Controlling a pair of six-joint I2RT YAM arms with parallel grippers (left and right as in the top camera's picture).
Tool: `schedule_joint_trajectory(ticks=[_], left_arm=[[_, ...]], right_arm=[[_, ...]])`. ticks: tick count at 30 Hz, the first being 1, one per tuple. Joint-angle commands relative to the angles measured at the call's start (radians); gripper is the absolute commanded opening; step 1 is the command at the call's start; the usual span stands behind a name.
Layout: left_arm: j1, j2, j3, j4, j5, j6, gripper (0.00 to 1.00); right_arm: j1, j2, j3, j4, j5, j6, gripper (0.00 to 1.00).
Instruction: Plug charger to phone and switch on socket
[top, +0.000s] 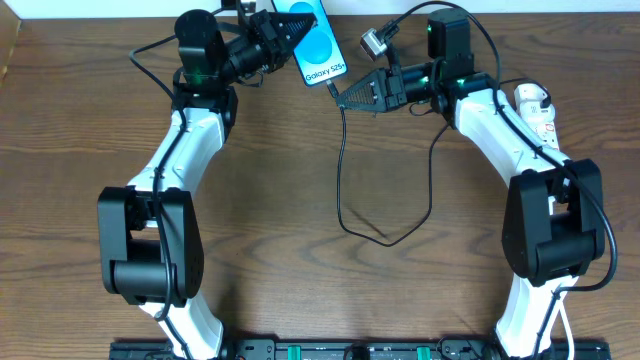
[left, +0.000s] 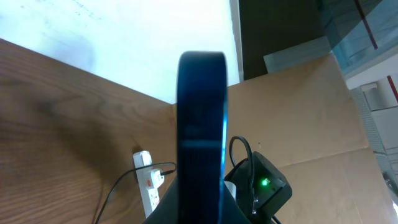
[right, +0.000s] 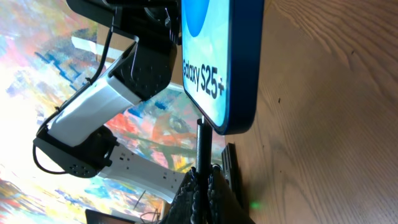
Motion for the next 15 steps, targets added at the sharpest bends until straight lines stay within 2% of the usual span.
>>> schedule_joint_trajectory(ticks=[1,12,15], left_arm=[[-0.027,-0.024,0.020,0.003,0.054,0.018,0.07],[-0.010,-0.024,0.020,0.003,0.039,0.018,0.07],[0.007,-0.024,0.020,0.003,0.035,0.018,0.07]], right_arm=[[0.000,-0.028,0.012,0.010,0.048,0.002,0.01],[-0.003,-0.028,-0.027,-0.026,0.003,-0.048,0.01],[-0.003,-0.028,-0.064,-0.027,-0.012,-0.108,0.01]])
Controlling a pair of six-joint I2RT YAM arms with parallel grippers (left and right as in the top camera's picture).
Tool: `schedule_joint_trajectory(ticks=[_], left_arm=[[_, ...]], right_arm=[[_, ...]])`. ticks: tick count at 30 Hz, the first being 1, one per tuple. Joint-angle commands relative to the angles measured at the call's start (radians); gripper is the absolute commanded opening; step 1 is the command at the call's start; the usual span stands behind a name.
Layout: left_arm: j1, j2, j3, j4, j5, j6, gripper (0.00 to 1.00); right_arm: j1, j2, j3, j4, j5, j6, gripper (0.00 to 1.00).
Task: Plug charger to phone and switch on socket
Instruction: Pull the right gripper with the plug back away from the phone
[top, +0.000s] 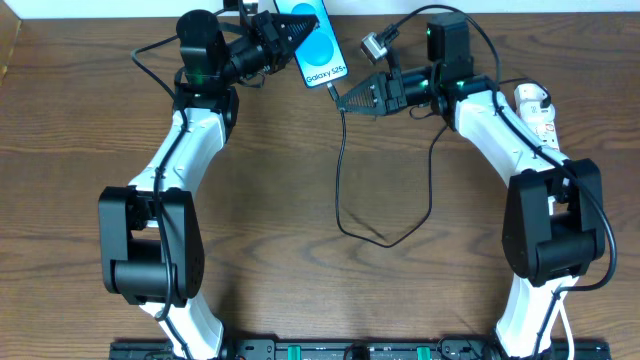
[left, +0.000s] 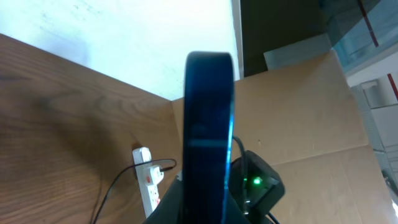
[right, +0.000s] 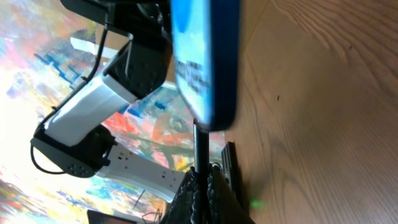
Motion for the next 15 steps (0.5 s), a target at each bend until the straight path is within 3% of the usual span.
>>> schedule_joint_trajectory(ticks=[1,7,15], left_arm=[[0.015,-0.024,0.020,0.009,0.029,0.018,0.07],[0.050,-0.024,0.020,0.009,0.029,0.018,0.08],[0.060,-0.024,0.020,0.008,0.029,0.018,0.07]], right_arm=[[-0.003,-0.028,-0.055,-0.001,-0.009,-0.095,0.01],[-0.018,-0.028,-0.158,-0.008,0.146,-0.127,0.01],[0.000,-0.029,-0.171,-0.391,0.798,-0.270,0.01]])
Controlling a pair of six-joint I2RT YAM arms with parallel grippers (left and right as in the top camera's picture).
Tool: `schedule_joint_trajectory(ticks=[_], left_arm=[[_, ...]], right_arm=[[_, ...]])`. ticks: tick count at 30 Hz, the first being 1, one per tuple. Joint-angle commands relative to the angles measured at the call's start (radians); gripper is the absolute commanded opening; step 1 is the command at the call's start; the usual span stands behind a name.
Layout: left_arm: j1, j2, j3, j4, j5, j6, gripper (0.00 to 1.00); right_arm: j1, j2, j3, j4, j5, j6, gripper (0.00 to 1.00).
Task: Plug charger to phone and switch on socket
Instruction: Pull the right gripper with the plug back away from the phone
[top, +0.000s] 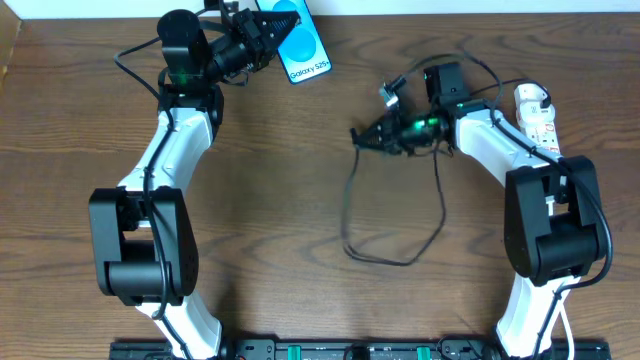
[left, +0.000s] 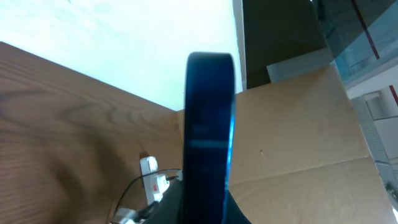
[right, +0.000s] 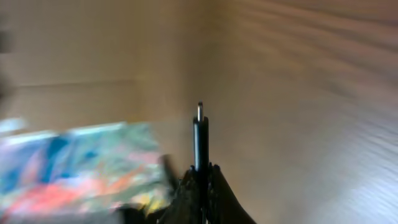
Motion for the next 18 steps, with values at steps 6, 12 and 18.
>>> schedule_joint_trajectory(ticks=[6,12,18], left_arm=[[-0.001,-0.024,0.020,0.008,0.016,0.017,0.07],[-0.001,-0.024,0.020,0.008,0.027,0.017,0.07],[-0.001,-0.024,0.020,0.008,0.029,0.017,0.07]], right_arm=[[0.063,-0.026,0.002,-0.133,0.552,-0.090,0.08],[0.091,-0.026,0.002,-0.140,0.609,0.011,0.35],[0.115,-0.026,-0.001,-0.145,0.668,0.152,0.44]])
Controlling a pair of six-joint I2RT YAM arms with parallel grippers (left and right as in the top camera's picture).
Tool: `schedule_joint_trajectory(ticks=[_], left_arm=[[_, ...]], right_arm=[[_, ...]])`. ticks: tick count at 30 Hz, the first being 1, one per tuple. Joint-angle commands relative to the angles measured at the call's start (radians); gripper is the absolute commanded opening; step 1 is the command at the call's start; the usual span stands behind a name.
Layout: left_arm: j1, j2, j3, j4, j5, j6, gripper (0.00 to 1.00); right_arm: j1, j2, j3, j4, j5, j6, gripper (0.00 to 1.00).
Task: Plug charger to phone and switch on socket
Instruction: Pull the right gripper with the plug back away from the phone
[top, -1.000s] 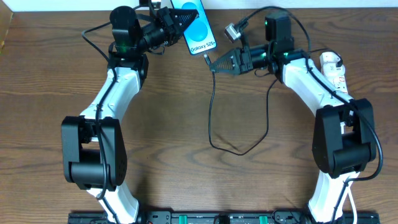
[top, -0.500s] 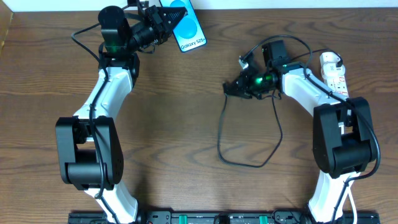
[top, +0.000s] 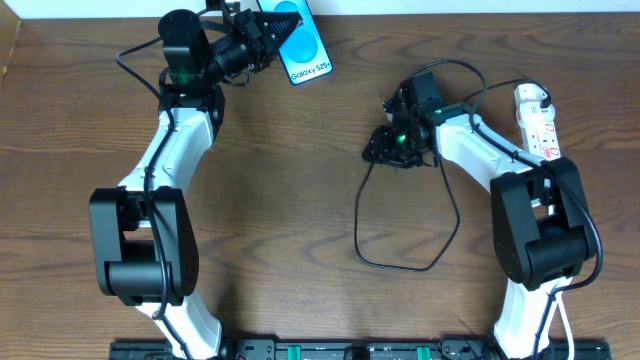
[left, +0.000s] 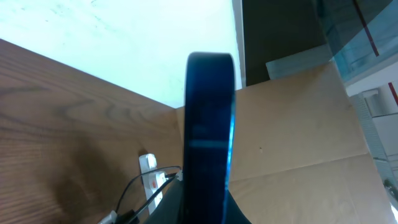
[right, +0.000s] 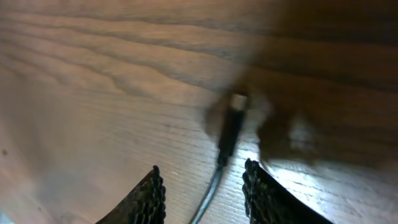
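Note:
My left gripper (top: 262, 38) is shut on the blue phone (top: 305, 48) and holds it on edge above the table's far side; the left wrist view shows the phone's rim (left: 208, 124) edge-on. The black charger cable (top: 360, 230) loops across the table. Its plug (right: 231, 130) lies flat on the wood. My right gripper (top: 385, 150) points down over it, open, with the fingertips (right: 152, 193) either side of the cable and the plug just beyond them. The white socket strip (top: 535, 105) lies at the right.
The cable runs in a loop from the plug toward the table's middle and back up to the socket strip (left: 149, 169). A cardboard panel (left: 298, 124) and a white wall stand behind the table's far edge.
My right gripper was shut on the plug above the table; now it is open and the plug lies on the wood beneath it. The left gripper and phone have not moved.
At first my right gripper held the plug against the phone's lower edge while the left held the phone. Later the phone stood further left, apart from the plug, and the right gripper held the plug over mid-table. Now the plug lies released on the table.

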Motion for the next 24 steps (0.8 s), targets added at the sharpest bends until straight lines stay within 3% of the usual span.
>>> schedule_joint_trajectory(ticks=[1,5,10,19,24], left_arm=[[0.000,-0.024,0.020,0.011,0.018,0.017,0.07],[0.000,-0.024,0.020,0.011,0.021,0.017,0.07],[0.000,-0.024,0.020,0.011,0.021,0.017,0.07],[0.000,-0.024,0.020,0.011,0.032,0.016,0.07],[0.000,-0.024,0.020,0.011,0.032,0.016,0.07]], right_arm=[[0.022,-0.026,-0.004,-0.002,0.067,0.138,0.45],[0.026,-0.025,-0.018,-0.002,0.064,0.225,0.43],[0.029,-0.016,-0.024,0.011,0.047,0.264,0.32],[0.027,0.104,-0.024,0.094,-0.094,0.265,0.22],[0.018,0.112,-0.024,0.097,-0.114,0.236,0.04]])
